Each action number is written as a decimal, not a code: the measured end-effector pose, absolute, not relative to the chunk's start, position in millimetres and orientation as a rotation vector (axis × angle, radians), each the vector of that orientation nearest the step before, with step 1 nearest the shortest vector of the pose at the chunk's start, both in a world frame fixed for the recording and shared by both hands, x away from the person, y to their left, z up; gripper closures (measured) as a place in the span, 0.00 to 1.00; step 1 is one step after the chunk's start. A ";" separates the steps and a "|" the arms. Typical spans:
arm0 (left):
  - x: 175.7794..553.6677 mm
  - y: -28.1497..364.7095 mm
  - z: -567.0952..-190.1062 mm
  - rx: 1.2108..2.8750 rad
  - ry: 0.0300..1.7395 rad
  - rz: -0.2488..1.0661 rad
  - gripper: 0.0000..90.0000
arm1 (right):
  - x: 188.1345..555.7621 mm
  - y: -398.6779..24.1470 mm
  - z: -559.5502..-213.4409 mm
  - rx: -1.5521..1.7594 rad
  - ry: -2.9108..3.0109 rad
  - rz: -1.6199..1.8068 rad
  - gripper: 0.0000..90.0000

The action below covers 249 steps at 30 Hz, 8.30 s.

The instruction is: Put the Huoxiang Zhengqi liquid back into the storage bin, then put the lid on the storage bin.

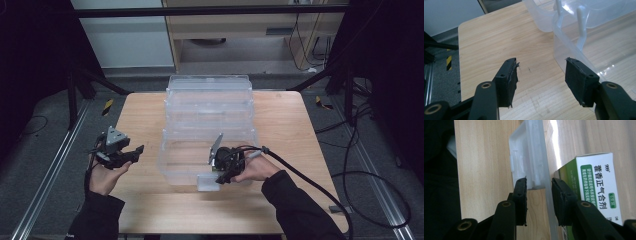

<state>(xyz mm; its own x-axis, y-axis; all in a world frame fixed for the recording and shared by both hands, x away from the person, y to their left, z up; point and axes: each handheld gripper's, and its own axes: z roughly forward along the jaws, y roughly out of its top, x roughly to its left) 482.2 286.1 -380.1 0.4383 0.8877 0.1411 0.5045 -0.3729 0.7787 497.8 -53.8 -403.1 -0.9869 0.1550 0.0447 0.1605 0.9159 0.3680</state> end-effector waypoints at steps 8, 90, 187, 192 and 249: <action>489.8 279.2 -373.1 2.054 1.125 0.741 0.46 | 498.3 -54.0 -403.3 -0.241 -3.060 -0.596 0.74; 566.5 157.2 -292.8 2.559 0.345 0.938 0.44 | 494.0 -55.0 -403.7 -0.221 -3.088 -0.618 0.74; 609.3 100.4 -321.9 2.874 -0.022 1.036 0.80 | 492.6 -54.6 -403.6 -0.208 -3.099 -0.618 0.74; 608.7 99.5 -322.7 2.875 -0.035 1.035 0.82 | 492.3 -54.4 -403.5 -0.211 -3.099 -0.616 0.74; 563.2 101.6 -307.3 2.846 -0.170 1.054 0.87 | 490.1 -55.1 -404.7 -0.236 -3.120 -0.635 0.75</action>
